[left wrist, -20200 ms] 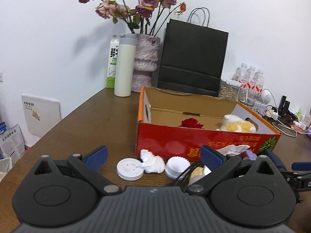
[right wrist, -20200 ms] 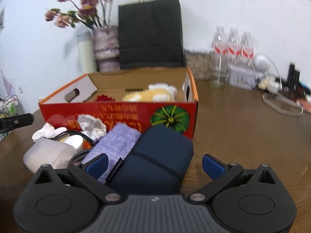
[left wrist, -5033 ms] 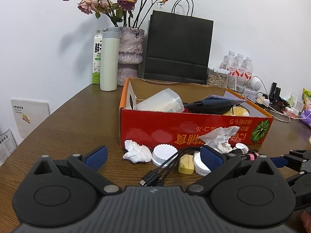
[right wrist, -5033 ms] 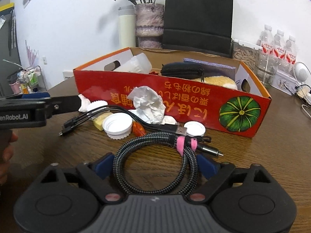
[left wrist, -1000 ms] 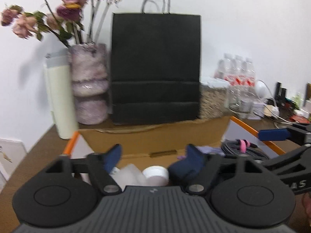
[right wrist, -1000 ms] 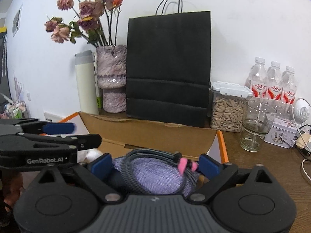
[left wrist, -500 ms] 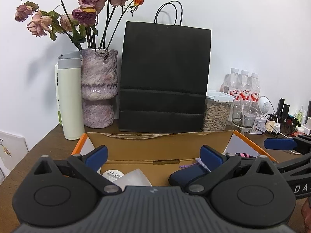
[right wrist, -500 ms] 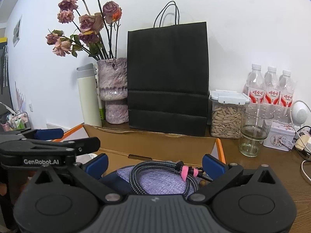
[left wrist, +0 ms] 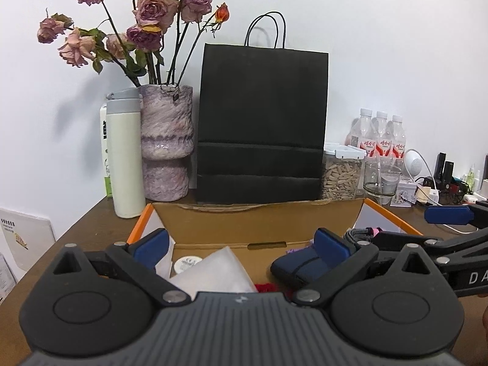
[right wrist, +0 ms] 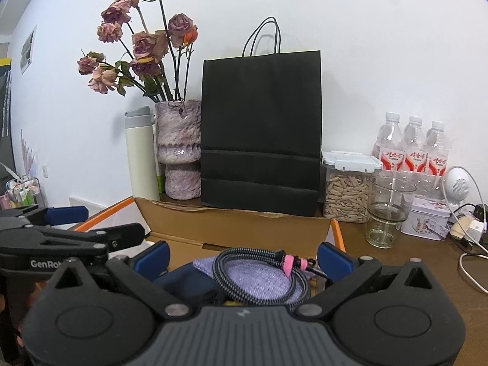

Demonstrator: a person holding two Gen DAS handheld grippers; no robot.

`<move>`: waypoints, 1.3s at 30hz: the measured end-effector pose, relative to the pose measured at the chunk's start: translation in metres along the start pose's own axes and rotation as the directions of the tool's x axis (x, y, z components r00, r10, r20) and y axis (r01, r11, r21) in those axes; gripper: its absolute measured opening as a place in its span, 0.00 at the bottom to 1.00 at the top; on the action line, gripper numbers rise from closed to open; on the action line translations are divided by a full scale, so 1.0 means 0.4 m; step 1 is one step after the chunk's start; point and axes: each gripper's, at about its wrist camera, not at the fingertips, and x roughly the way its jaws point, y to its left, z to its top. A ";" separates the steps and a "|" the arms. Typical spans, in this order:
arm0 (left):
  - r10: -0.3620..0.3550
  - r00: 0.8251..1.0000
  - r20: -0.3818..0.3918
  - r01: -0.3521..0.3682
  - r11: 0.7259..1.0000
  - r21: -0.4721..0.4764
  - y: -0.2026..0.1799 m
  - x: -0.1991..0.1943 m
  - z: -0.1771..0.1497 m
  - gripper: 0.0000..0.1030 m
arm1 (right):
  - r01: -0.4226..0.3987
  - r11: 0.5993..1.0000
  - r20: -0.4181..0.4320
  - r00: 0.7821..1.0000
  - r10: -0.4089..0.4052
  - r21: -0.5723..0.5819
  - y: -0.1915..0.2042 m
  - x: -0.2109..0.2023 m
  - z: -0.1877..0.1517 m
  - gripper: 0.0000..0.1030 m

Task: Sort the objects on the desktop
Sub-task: 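Move the left tool toward a crumpled tissue while the right approaches a white round cap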

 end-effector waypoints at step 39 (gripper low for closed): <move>0.042 0.993 -0.111 -0.045 0.999 -0.028 0.097 -0.243 -0.150 1.00 | 0.005 1.000 -0.152 0.988 -0.007 -0.016 0.078 -0.188 -0.177 1.00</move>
